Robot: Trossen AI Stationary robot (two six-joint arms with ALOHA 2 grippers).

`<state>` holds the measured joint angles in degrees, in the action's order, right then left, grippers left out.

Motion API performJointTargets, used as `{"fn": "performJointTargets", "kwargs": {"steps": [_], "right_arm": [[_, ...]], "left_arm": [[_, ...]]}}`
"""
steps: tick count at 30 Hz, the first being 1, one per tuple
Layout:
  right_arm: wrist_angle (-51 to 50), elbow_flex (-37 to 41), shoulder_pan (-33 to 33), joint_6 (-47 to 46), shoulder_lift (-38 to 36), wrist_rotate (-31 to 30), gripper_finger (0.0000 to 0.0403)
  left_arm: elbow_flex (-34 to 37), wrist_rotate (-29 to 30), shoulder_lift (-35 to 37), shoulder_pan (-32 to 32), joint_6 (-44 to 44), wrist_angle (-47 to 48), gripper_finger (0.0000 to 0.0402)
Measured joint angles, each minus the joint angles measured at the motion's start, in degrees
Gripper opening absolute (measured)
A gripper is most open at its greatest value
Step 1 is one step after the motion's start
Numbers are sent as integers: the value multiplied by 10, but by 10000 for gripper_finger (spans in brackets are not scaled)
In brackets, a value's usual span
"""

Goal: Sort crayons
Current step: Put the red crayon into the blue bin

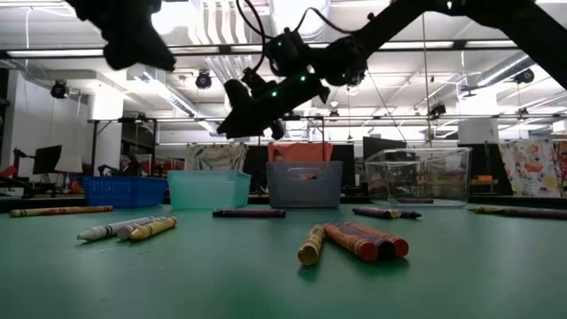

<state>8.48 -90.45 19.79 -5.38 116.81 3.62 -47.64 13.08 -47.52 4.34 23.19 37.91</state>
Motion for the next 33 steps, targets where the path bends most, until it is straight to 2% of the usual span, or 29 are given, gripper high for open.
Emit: {"fn": "performJointTargets", "kwargs": {"steps": [9,14,25,33], "right_arm": [[-205,1,-17,30,-77,-3,124],[-278,7,-40,44,-110,-6,116],[-294,13,-83,62,-136,-6,114],[-296,17,-88,54,-136,-7,106]], "left_arm": [[67,1,-23,0,94,21,75],[105,1,-37,0,162,24,75],[153,0,-115,0,259,29,75],[155,2,-179,0,269,33,75]]}}
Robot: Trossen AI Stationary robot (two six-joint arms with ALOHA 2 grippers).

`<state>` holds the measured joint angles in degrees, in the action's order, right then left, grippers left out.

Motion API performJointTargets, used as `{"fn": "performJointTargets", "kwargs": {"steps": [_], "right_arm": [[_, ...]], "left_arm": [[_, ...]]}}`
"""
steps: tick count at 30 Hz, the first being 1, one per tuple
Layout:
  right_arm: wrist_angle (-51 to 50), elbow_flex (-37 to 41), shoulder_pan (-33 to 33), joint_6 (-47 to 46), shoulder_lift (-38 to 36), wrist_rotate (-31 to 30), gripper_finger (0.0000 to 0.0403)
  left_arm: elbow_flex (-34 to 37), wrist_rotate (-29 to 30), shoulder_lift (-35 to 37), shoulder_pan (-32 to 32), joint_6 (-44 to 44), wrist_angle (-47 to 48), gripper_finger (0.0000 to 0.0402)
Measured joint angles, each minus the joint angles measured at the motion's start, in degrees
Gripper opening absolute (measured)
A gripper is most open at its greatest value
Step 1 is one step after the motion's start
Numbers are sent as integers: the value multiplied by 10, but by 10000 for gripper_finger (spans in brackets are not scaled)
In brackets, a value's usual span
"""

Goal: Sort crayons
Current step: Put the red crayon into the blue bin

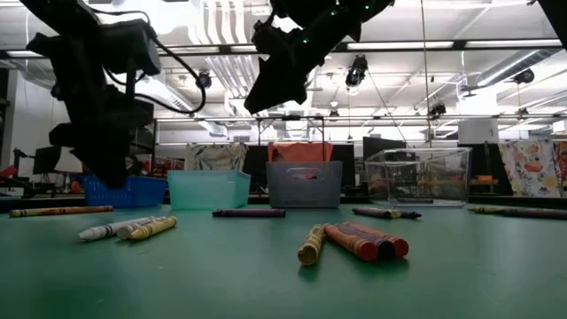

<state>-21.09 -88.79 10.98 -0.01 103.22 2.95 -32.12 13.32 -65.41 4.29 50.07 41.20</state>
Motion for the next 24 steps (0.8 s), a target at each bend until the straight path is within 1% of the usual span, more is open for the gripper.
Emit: {"fn": "performJointTargets", "kwargs": {"steps": [5,11,16,24], "right_arm": [[0,0,0,-6,0,0,105],[1,0,0,-8,0,0,106],[1,0,0,-9,0,0,109],[2,5,0,-11,0,0,102]], "left_arm": [[-5,34,-20,0,1,31,75],[1,54,-38,0,2,45,75],[4,61,-56,0,2,44,75],[4,69,-98,0,2,36,75]]}}
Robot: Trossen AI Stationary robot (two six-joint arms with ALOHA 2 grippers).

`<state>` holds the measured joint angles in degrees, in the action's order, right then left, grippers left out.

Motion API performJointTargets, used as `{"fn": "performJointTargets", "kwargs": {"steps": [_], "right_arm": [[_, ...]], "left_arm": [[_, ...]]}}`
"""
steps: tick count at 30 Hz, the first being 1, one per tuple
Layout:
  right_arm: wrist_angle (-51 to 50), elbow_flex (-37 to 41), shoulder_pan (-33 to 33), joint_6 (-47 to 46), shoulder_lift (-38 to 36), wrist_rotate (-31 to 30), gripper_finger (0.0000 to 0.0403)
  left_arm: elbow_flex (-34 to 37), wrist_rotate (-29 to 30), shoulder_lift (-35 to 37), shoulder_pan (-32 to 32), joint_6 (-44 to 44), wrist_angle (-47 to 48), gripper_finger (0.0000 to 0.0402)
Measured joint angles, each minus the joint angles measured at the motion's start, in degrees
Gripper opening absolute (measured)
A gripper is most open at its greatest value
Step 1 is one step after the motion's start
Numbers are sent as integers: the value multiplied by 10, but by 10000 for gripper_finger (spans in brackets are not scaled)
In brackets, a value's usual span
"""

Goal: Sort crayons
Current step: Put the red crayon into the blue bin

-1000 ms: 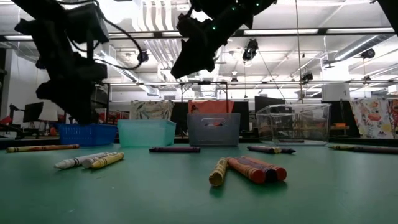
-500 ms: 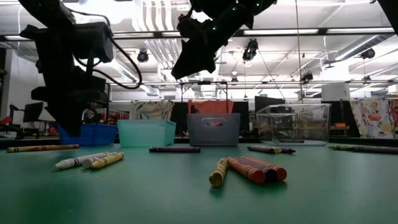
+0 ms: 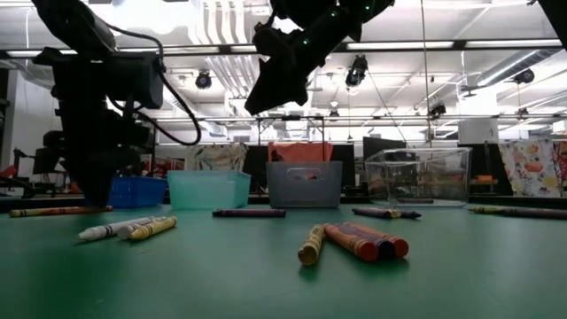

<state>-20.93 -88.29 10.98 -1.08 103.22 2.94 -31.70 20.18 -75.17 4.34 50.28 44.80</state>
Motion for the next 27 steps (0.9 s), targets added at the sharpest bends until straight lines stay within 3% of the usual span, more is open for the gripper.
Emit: {"fn": "performJointTargets", "kwargs": {"steps": [10,18,27], "right_arm": [[0,5,0,0,0,0,106],[-3,5,-2,9,0,0,98],[-42,5,-2,11,0,0,97]], "left_arm": [[-2,3,-39,0,0,-14,68],[-4,-1,-26,0,11,-19,7],[-12,-4,7,-11,8,-22,2]]}}
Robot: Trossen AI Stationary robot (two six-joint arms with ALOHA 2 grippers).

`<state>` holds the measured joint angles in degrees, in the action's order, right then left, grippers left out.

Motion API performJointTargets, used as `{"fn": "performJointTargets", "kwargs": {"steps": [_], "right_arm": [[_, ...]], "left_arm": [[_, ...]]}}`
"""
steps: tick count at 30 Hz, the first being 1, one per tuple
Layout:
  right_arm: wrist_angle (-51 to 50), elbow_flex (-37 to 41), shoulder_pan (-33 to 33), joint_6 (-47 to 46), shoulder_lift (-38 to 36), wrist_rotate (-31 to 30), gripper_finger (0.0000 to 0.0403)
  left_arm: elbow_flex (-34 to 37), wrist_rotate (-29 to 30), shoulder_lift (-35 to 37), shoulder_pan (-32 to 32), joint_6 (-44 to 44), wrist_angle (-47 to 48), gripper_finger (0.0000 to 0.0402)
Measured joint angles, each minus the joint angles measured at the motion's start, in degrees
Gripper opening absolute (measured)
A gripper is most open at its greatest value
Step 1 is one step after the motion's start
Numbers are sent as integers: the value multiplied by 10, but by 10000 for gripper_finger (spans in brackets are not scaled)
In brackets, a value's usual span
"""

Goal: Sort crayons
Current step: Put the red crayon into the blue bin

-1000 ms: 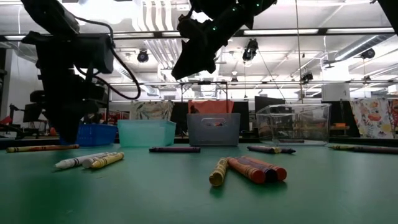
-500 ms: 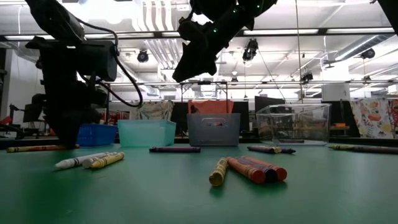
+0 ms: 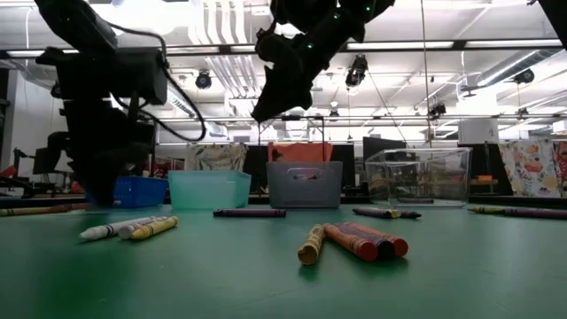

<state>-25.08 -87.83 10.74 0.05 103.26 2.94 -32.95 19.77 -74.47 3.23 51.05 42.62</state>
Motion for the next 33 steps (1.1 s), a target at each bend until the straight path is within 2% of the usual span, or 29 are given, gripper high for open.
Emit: {"fn": "performJointTargets", "kwargs": {"steps": [10,17,24,33], "right_arm": [[-60,7,-1,0,0,0,95],[-51,45,-14,-13,0,0,95],[7,98,-42,-24,-7,2,95],[181,214,-78,-20,-82,3,95]], "left_arm": [[-46,17,92,-43,-61,-10,1],[-37,43,181,-89,-135,-118,1],[-18,43,231,-112,-240,-238,1],[-14,48,231,-113,-354,-353,1]]}}
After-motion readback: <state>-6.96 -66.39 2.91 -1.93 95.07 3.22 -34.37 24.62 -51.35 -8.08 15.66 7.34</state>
